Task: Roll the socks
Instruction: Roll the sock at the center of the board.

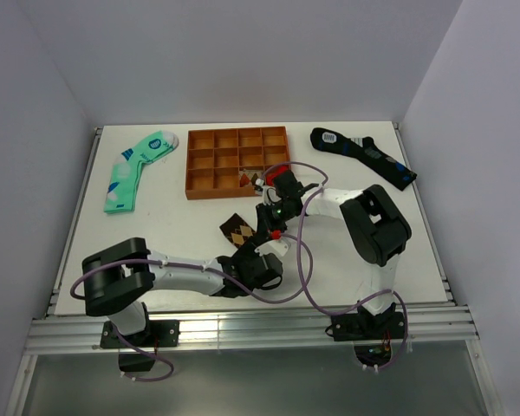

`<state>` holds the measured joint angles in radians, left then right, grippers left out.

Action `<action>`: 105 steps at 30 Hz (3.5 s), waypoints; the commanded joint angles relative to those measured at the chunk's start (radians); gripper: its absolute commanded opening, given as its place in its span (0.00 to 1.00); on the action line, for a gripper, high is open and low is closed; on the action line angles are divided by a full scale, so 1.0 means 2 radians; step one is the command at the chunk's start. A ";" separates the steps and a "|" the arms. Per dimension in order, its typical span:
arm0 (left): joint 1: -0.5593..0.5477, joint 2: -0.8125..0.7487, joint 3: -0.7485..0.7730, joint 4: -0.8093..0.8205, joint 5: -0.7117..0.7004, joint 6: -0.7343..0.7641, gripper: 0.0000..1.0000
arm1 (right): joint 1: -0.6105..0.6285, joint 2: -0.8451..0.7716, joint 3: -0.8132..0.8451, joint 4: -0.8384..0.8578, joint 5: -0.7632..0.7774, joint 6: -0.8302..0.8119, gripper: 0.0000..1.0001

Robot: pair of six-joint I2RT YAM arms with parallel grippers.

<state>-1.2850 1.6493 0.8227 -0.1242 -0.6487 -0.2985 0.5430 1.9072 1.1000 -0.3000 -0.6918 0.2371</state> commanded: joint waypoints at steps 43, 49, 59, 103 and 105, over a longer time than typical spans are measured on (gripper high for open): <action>-0.019 0.066 0.066 -0.024 -0.038 0.063 0.62 | -0.006 -0.003 0.008 -0.006 0.015 -0.013 0.14; -0.017 0.068 0.067 -0.019 -0.039 0.071 0.60 | -0.005 -0.003 0.008 -0.006 0.015 -0.014 0.14; -0.011 0.067 0.076 -0.007 -0.029 0.085 0.61 | -0.008 -0.005 0.006 -0.003 0.011 -0.013 0.14; 0.145 -0.012 -0.016 0.101 0.352 -0.048 0.16 | -0.025 -0.089 -0.057 0.098 0.021 0.046 0.30; 0.155 -0.014 -0.025 0.114 0.376 -0.054 0.16 | -0.028 -0.109 -0.065 0.110 0.030 0.052 0.32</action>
<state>-0.9974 1.6501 0.8028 0.0639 -0.0448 -0.3622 0.5037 1.7744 0.9882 -0.1764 -0.6659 0.3065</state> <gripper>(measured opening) 0.170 0.313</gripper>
